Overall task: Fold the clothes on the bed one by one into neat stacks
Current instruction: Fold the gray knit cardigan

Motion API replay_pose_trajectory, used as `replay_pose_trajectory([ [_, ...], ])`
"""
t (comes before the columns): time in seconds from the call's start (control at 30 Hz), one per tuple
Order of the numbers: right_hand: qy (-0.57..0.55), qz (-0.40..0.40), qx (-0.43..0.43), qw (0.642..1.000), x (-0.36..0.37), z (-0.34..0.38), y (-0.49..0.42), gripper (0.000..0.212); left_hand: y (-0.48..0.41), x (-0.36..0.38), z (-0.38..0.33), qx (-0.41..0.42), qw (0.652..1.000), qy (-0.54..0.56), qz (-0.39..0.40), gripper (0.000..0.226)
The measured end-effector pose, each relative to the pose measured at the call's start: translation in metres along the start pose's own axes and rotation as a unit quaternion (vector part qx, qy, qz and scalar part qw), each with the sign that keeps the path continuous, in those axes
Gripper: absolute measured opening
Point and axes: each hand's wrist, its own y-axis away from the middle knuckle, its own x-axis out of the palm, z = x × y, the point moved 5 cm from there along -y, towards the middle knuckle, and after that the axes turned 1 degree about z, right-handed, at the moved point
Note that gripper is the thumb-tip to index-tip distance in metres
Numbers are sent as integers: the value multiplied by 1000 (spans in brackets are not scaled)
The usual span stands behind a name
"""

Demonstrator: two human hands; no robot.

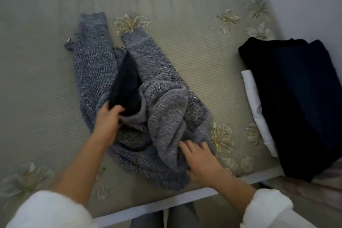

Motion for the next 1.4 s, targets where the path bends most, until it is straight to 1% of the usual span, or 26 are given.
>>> replay_pose_trajectory([
  [0.03, 4, 18, 52, 998, 2, -10, 1, 78, 8, -22, 3, -38, 988, 152, -9, 31],
  [0.07, 2, 37, 99, 994, 2, -20, 4, 73, 17, -45, 6, -55, 964, 258, -15, 34],
  [0.13, 0, 52, 143, 988, -1, -32, 10, 56, 39, -86, 17, -58, 926, 367, -60, 50],
  [0.17, 24, 48, 132, 990, -3, -32, 13, 50, 50, -102, 27, -65, 916, 386, -90, 59],
  [0.23, 96, 8, 47, 994, -8, -20, 18, 44, 69, -122, 53, -103, 912, 371, -142, 63],
  [0.3, 152, -23, -64, 986, -7, 1, 24, 43, 82, -131, 83, -157, 909, 334, -193, 51],
  [0.37, 182, 25, -169, 968, 9, 21, 31, 45, 96, -136, 111, -224, 896, 301, -238, 37],
  [0.43, 191, 81, -186, 960, 22, 25, 35, 47, 107, -139, 128, -275, 892, 263, -244, 23],
  [0.47, 190, 88, -173, 962, 24, 23, 35, 52, 111, -138, 134, -286, 891, 264, -232, 20],
  [0.5, 180, 89, -146, 969, 24, 18, 34, 59, 113, -137, 139, -285, 892, 275, -215, 23],
  [0.57, 137, 74, -37, 987, 20, -1, 33, 76, 118, -134, 139, -268, 895, 299, -193, 35],
  [0.6, 117, 64, 34, 991, 16, -14, 33, 79, 124, -130, 134, -261, 901, 294, -182, 38],
  [0.63, 106, 59, 93, 988, 10, -25, 34, 75, 130, -126, 128, -256, 912, 277, -163, 41],
  [0.67, 108, 60, 130, 984, 3, -34, 35, 64, 136, -121, 123, -251, 929, 237, -133, 45],
  [0.73, 134, 62, 146, 978, -18, -43, 32, 42, 150, -111, 106, -235, 965, 110, -49, 46],
  [0.8, 151, 19, 136, 979, -55, -47, 28, 36, 164, -106, 87, -206, 978, -30, 15, 45],
  [0.87, 116, -41, 132, 984, -105, -48, 29, 30, 170, -112, 63, -180, 976, -123, 15, 42],
  [0.9, 65, -82, 136, 985, -132, -48, 34, 18, 172, -117, 48, -169, 976, -133, -4, 38],
  [0.93, -13, -113, 140, 984, -157, -47, 40, 8, 173, -123, 30, -161, 979, -123, -26, 34],
  [1.0, -138, -160, 119, 970, -202, -41, 53, 28, 176, -135, -10, -142, 986, -67, -62, 31],
  [1.07, -189, -205, 77, 957, -247, -29, 67, 29, 180, -146, -57, -105, 990, -34, -88, 31],
  [1.17, -272, -252, 7, 929, -305, -7, 93, 23, 196, -157, -128, 4, 995, -3, -103, 19],
  [1.23, -319, -243, -35, 915, -334, 5, 110, 21, 210, -163, -166, 74, 990, 56, -106, 7],
  [1.27, -326, -225, -52, 917, -346, 11, 118, 20, 217, -165, -182, 103, 985, 84, -111, 3],
  [1.37, -281, -152, -76, 945, -374, 24, 144, 23, 239, -175, -223, 165, 965, 151, -136, 6],
  [1.4, -262, -142, -75, 952, -382, 28, 154, 24, 246, -179, -236, 183, 957, 176, -140, 6],
])
